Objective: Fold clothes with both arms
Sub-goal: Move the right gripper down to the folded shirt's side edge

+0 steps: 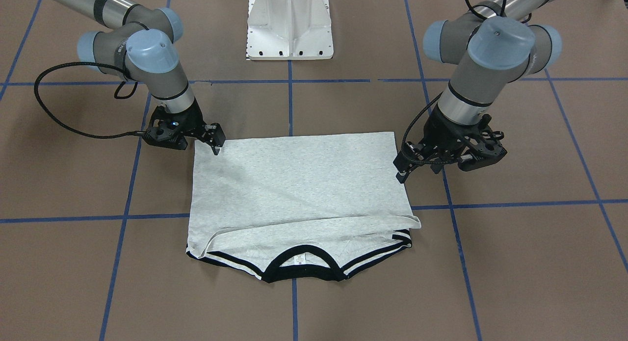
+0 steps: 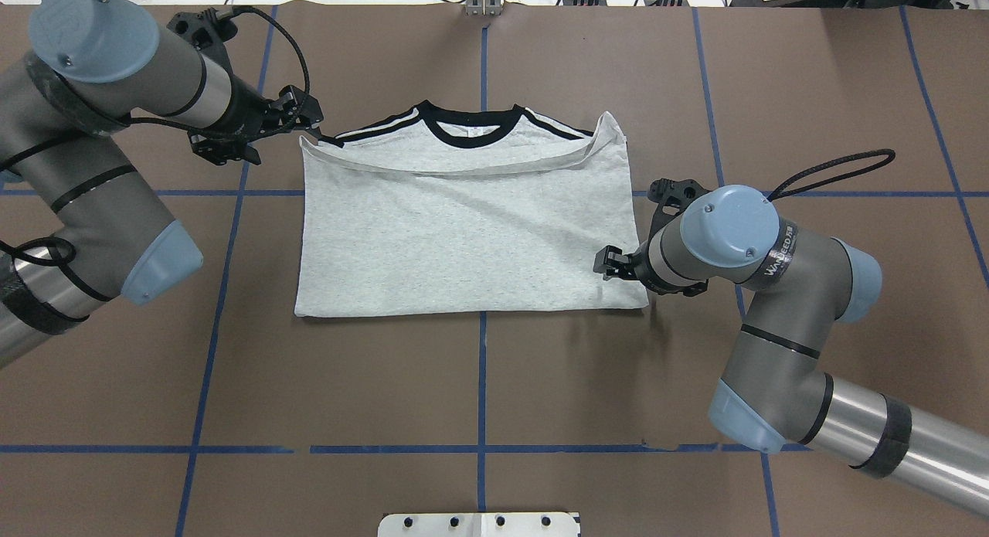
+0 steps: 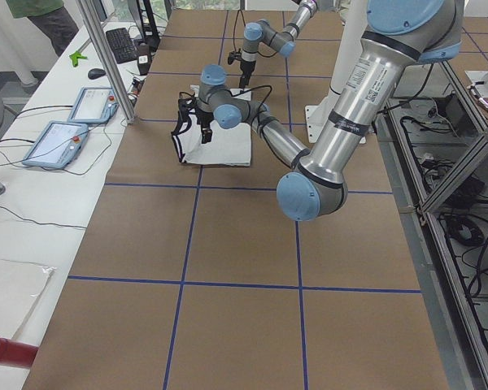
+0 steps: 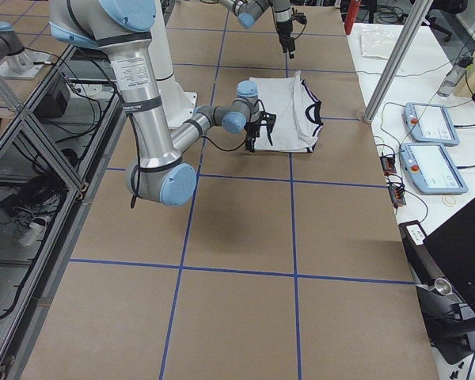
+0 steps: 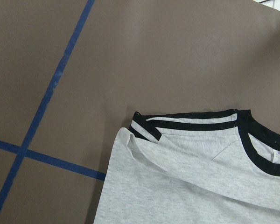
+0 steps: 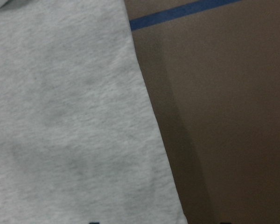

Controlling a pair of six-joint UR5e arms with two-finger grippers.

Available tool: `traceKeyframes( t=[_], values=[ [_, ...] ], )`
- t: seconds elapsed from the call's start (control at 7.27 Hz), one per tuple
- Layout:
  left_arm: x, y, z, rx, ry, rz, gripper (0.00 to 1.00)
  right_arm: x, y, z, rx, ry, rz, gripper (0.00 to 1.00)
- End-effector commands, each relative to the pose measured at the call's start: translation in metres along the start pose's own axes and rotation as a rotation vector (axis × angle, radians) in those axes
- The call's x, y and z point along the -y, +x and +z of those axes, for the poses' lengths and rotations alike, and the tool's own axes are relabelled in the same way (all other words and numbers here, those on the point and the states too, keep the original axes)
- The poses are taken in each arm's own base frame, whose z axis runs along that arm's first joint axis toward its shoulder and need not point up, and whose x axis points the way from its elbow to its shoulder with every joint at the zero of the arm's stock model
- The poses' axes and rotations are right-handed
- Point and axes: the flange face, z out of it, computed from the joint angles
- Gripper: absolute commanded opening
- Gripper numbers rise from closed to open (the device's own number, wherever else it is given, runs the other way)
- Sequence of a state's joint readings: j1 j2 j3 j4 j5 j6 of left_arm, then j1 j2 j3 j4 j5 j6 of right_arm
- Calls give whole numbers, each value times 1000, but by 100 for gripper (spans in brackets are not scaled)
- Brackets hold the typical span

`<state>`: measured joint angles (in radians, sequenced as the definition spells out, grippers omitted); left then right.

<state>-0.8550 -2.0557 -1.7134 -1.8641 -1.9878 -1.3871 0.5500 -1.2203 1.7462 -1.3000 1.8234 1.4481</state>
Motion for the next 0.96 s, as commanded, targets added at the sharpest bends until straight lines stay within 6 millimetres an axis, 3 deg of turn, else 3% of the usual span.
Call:
traceKeyframes(
  t=[0.0,0.14,0.28,0.55,0.83],
  values=[
    [0,-3,1,4,2,-1,100,-2,-1,1,-2,-4,-2,81],
    [0,-3,1,4,3,-1,100,-3,0,2,-4,-6,-3,81],
    [0,-3,1,4,3,-1,100,-4,0,3,-6,-11,-3,73],
    [0,-2,1,3,4,0,100,-5,-1,10,-16,-15,-4,43],
    [-1,-1,1,1,3,1,100,-3,0,5,-9,-12,-6,0]
  ],
)
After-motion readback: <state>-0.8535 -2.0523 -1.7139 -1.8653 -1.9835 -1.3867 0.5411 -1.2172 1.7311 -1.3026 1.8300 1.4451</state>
